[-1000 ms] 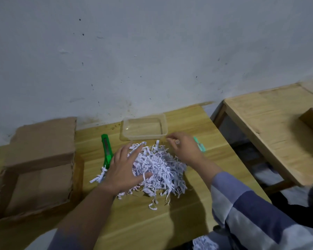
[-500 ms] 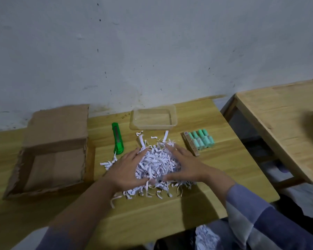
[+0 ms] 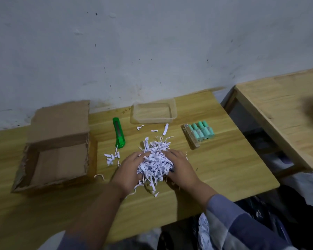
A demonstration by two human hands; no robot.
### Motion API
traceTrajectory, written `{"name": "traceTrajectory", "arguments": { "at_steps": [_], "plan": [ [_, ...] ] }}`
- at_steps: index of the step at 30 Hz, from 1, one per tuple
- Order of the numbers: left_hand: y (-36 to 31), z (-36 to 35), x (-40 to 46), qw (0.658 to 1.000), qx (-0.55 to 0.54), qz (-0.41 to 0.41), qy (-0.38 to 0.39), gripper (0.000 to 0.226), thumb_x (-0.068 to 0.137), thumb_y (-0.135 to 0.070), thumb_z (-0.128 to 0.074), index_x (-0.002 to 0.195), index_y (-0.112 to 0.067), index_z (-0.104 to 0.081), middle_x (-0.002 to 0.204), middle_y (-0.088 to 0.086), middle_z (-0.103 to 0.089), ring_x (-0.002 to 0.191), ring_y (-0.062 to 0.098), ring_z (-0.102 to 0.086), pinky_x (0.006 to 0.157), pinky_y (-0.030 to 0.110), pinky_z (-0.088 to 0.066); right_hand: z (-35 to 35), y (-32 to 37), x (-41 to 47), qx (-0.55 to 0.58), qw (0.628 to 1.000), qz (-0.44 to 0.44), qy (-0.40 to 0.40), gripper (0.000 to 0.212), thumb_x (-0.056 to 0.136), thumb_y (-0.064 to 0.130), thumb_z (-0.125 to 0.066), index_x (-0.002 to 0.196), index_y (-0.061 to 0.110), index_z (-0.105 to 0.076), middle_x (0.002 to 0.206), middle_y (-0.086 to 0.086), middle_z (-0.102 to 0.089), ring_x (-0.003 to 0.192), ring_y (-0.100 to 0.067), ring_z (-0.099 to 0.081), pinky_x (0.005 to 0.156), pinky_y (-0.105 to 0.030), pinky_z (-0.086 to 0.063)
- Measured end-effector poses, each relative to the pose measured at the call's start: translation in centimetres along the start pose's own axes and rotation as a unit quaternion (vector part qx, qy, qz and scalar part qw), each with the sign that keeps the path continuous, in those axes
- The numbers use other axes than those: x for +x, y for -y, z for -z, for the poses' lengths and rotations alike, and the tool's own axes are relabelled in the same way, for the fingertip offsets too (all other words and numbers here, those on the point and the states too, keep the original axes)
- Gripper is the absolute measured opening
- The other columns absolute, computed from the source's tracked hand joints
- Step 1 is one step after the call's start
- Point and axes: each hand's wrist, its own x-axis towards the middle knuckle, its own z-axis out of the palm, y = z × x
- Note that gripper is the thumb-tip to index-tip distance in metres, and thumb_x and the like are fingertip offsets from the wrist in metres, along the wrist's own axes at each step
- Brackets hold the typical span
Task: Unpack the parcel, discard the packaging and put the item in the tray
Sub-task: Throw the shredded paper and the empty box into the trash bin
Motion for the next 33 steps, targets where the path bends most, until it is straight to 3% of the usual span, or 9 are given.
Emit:
{"name": "traceTrajectory", "arguments": {
  "at_steps": [3,6,9,13,18,22,24,27,33],
  "plan": [
    [-1.7,0.3,-0.9,0.999,-0.032,-0.014,-0.030,0.083,0.074,0.013,-0.063,0.141,-0.030,-0.042,0.140,-0.011,-0.041,0.124,0.000,-0.035,0.103,0.015,-0.024,0.5,0.6,-1.3,0.033,0.999,-0.019,-0.026,0.057,0.077,0.011,-0.070,0.131,0.018,-0.054,0.127,-0.004,-0.058,0.119,-0.024,-0.049,0.101,-0.033,-0.041],
    [-3.5,0.3,-1.5,0.997,-0.049,-0.044,-0.032,0.078,0.073,0.015,-0.063,0.139,-0.023,-0.047,0.141,-0.007,-0.044,0.129,0.011,-0.041,0.103,0.017,-0.026,2.4,1.7,-3.5,0.050,0.996,-0.035,-0.062,0.054,0.076,0.011,-0.072,0.127,0.015,-0.057,0.124,-0.008,-0.061,0.116,-0.028,-0.053,0.094,-0.028,-0.040],
    [-6.0,-0.3,-2.2,0.996,-0.056,-0.063,-0.006,0.073,0.077,0.013,-0.062,0.139,-0.022,-0.046,0.147,-0.005,-0.040,0.135,0.015,-0.037,0.104,0.021,-0.026,5.0,2.7,-6.9,0.056,0.991,-0.068,-0.097,0.053,0.077,0.005,-0.070,0.128,0.009,-0.056,0.126,-0.012,-0.061,0.117,-0.028,-0.054,0.092,-0.021,-0.035],
    [-10.7,-3.0,-3.7,0.989,-0.087,-0.111,0.048,0.071,0.080,0.013,-0.058,0.140,-0.022,-0.045,0.149,-0.008,-0.036,0.133,0.009,-0.033,0.101,0.018,-0.024,7.6,2.2,-13.3,0.065,0.979,-0.133,-0.139,0.052,0.077,0.007,-0.071,0.127,0.013,-0.057,0.124,-0.010,-0.062,0.116,-0.025,-0.056,0.088,-0.021,-0.037],
    [-16.6,-8.7,-4.8,0.977,-0.074,-0.170,0.107,0.069,0.080,0.012,-0.054,0.141,-0.018,-0.043,0.152,-0.005,-0.033,0.140,0.016,-0.030,0.103,0.017,-0.018,10.5,-0.1,-21.3,0.053,0.957,-0.204,-0.199,0.054,0.071,-0.005,-0.069,0.122,0.012,-0.062,0.119,-0.008,-0.066,0.108,-0.013,-0.056,0.082,-0.010,-0.033],
    [-20.8,-13.9,-5.9,0.963,-0.074,-0.201,0.165,0.067,0.082,0.008,-0.057,0.142,-0.018,-0.042,0.153,-0.002,-0.033,0.140,0.019,-0.031,0.111,0.028,-0.025,11.9,-3.8,-27.2,0.062,0.935,-0.288,-0.199,0.058,0.072,-0.004,-0.070,0.125,0.015,-0.059,0.121,-0.004,-0.063,0.112,-0.015,-0.056,0.084,-0.013,-0.035],
    [-22.6,-16.8,-6.6,0.956,-0.071,-0.201,0.201,0.067,0.083,0.007,-0.058,0.143,-0.018,-0.041,0.151,-0.002,-0.035,0.137,0.018,-0.034,0.109,0.025,-0.027,12.1,-5.9,-29.9,0.067,0.924,-0.320,-0.197,0.059,0.071,-0.008,-0.067,0.125,0.014,-0.059,0.123,-0.003,-0.063,0.115,-0.019,-0.057,0.086,-0.013,-0.035],
    [-23.6,-21.3,-7.3,0.945,-0.082,-0.182,0.258,0.065,0.084,0.005,-0.058,0.143,-0.017,-0.041,0.147,-0.001,-0.037,0.134,0.017,-0.037,0.105,0.019,-0.027,11.1,-8.7,-32.9,0.078,0.910,-0.365,-0.179,0.059,0.071,-0.010,-0.066,0.124,0.016,-0.060,0.122,-0.001,-0.064,0.116,-0.019,-0.057,0.086,-0.013,-0.036],
    [-20.9,-30.4,-6.0,0.950,-0.054,-0.093,0.295,0.069,0.082,0.001,-0.063,0.143,-0.022,-0.041,0.147,0.003,-0.039,0.135,0.020,-0.039,0.111,0.034,-0.034,6.2,-17.0,-34.9,0.123,0.898,-0.408,-0.109,0.056,0.078,-0.003,-0.062,0.131,0.014,-0.054,0.124,0.001,-0.058,0.117,-0.016,-0.052,0.092,-0.019,-0.035]
  ]
}}
